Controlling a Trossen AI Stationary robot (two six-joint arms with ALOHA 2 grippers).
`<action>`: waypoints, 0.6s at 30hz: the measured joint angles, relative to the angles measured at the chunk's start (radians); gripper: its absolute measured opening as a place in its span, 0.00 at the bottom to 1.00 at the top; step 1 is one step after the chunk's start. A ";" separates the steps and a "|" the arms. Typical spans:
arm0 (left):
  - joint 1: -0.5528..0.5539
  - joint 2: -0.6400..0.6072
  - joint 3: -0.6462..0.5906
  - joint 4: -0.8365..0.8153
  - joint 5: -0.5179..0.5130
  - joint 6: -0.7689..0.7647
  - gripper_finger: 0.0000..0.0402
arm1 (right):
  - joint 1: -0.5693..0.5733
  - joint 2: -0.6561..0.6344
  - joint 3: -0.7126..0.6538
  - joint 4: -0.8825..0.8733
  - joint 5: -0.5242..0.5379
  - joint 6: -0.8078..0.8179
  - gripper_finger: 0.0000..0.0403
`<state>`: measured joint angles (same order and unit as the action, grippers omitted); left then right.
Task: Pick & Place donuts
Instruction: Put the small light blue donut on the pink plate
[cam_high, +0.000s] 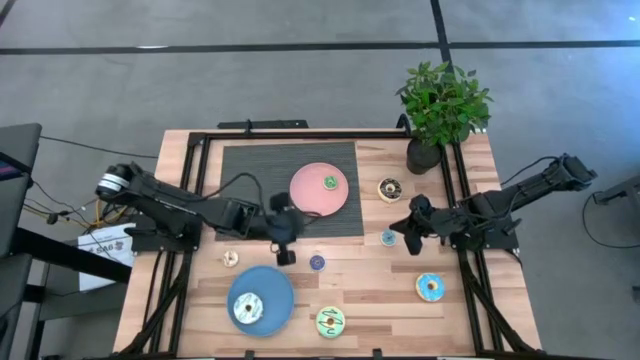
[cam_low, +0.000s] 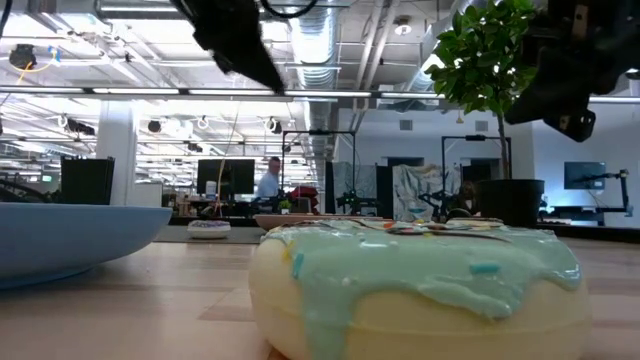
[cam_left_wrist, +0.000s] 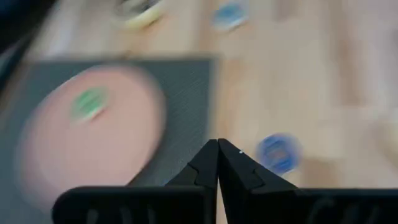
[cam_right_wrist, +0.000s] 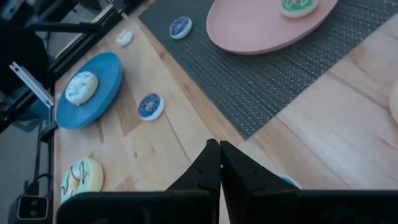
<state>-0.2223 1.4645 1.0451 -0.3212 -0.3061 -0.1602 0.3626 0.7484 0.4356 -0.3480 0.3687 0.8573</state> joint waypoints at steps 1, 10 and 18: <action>0.011 -0.009 -0.050 0.092 0.039 0.024 0.00 | -0.003 0.005 0.000 0.010 0.001 -0.008 0.00; 0.111 -0.288 -0.436 0.480 0.145 0.164 0.00 | -0.052 0.169 0.139 0.116 0.001 -0.183 0.00; 0.158 -0.630 -0.552 0.301 0.174 0.225 0.00 | -0.147 0.507 0.490 -0.367 -0.004 -0.019 0.00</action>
<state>-0.0642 0.8348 0.4931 -0.0201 -0.1319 0.0650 0.2161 1.2553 0.9257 -0.7150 0.3651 0.8379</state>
